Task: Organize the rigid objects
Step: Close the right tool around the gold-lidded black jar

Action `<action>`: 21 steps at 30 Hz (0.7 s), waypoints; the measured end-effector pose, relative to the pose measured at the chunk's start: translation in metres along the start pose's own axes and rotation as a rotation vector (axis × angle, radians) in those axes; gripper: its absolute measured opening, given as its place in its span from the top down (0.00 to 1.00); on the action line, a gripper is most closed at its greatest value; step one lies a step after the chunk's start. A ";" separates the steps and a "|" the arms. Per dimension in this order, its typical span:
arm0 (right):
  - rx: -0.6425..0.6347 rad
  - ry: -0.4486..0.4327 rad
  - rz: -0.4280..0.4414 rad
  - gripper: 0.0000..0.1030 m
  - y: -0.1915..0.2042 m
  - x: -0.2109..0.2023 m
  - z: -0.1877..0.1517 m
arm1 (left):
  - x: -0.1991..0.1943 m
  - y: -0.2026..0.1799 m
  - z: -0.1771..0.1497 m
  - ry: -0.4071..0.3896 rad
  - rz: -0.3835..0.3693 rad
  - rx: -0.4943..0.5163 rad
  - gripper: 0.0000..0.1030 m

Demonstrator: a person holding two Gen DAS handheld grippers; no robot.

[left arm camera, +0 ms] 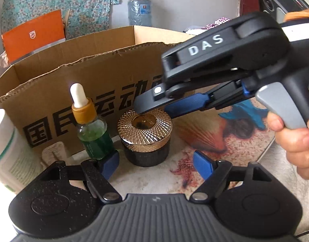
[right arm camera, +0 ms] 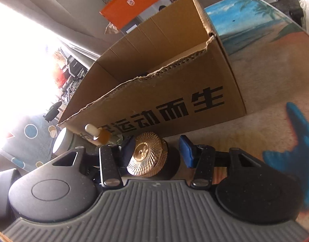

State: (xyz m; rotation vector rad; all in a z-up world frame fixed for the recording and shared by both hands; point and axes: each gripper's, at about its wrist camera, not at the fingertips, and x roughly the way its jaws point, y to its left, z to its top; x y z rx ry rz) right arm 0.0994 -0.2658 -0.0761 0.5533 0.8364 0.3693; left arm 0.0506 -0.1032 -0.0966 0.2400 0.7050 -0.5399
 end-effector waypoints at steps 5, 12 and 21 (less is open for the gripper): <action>0.021 0.041 0.020 0.60 0.000 0.013 0.003 | 0.001 -0.001 0.001 -0.012 -0.028 -0.015 0.22; 0.015 0.063 0.000 0.58 0.009 0.012 -0.002 | -0.008 -0.002 -0.005 -0.004 -0.059 -0.019 0.22; 0.028 0.074 -0.008 0.57 0.014 -0.003 -0.018 | -0.027 -0.015 -0.013 0.027 -0.110 -0.009 0.22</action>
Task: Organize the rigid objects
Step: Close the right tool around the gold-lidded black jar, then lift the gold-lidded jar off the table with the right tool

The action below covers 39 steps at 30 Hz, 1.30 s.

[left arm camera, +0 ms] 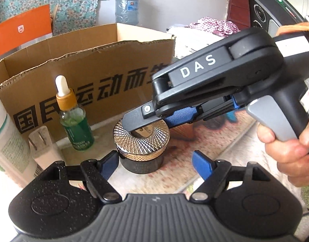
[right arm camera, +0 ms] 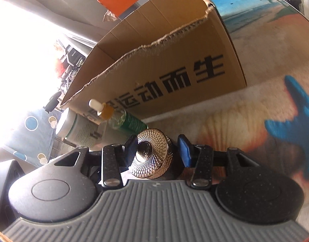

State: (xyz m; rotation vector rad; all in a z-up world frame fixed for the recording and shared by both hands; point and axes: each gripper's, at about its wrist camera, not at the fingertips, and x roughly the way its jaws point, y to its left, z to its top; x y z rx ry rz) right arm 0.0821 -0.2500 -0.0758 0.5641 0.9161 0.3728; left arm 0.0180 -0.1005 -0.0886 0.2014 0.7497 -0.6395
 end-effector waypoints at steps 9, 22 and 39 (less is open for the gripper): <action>-0.001 -0.010 0.000 0.57 0.003 -0.004 -0.013 | -0.005 -0.003 -0.002 0.001 0.006 0.030 0.23; 0.032 -0.021 0.007 0.54 -0.007 -0.016 -0.015 | 0.010 0.001 0.006 0.030 0.047 0.054 0.23; 0.077 -0.005 0.025 0.50 -0.014 -0.015 -0.018 | 0.027 0.001 0.018 0.072 0.046 0.019 0.40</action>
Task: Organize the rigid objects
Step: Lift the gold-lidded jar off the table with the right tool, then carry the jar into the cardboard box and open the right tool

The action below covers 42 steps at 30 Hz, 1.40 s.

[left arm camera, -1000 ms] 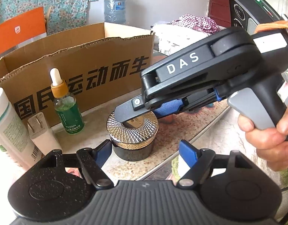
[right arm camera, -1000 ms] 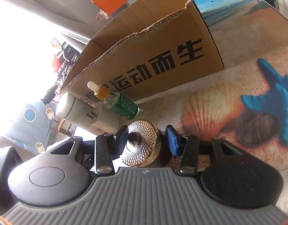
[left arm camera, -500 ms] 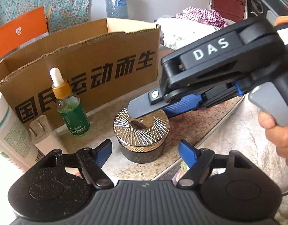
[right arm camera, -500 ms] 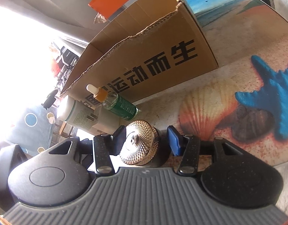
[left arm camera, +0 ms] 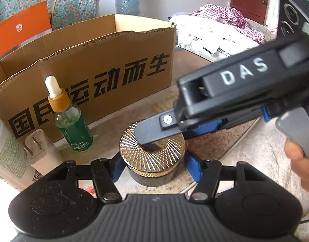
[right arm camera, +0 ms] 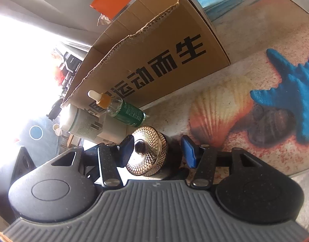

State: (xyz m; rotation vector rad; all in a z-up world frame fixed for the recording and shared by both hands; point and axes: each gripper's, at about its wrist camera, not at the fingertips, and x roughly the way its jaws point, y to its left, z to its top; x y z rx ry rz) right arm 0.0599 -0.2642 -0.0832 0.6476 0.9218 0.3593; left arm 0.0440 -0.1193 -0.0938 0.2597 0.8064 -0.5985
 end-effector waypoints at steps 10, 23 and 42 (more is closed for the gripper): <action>0.000 0.007 0.008 0.52 0.001 0.003 -0.002 | 0.002 0.002 0.006 0.013 0.014 -0.032 0.45; -0.014 0.002 -0.014 0.53 0.006 0.003 -0.002 | 0.002 0.002 0.009 0.024 0.007 -0.056 0.45; -0.054 -0.030 -0.020 0.53 0.022 -0.010 -0.002 | -0.019 0.000 0.014 -0.008 0.022 -0.073 0.45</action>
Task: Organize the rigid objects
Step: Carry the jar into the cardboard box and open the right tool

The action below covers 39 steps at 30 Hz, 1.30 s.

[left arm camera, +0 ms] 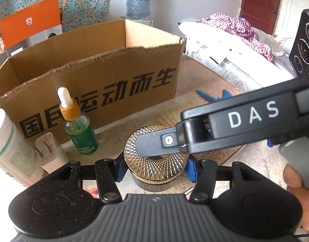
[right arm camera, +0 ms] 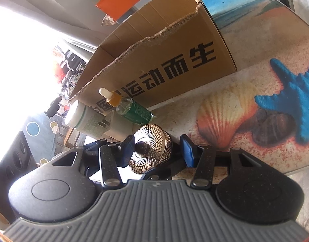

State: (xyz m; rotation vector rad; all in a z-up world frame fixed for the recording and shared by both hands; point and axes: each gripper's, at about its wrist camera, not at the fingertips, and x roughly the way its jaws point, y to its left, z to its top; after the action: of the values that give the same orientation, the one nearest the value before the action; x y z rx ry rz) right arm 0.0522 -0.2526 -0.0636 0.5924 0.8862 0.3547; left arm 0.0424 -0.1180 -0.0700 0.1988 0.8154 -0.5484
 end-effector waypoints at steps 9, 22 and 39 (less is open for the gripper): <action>-0.166 -0.089 0.040 0.53 0.055 -0.031 0.046 | -0.052 0.023 0.056 -0.111 0.022 -0.065 0.45; -0.206 -0.002 0.091 0.52 0.072 0.019 0.197 | -0.004 0.090 0.172 -0.038 0.087 -0.163 0.45; -0.156 0.259 -0.016 0.52 0.029 0.184 0.275 | 0.135 0.178 0.205 0.249 0.123 -0.437 0.44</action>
State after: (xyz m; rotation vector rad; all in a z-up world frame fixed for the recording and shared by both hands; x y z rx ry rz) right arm 0.3807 -0.2260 -0.0249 0.3999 1.0999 0.4886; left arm 0.3433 -0.0960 -0.0373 -0.0871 1.1359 -0.2219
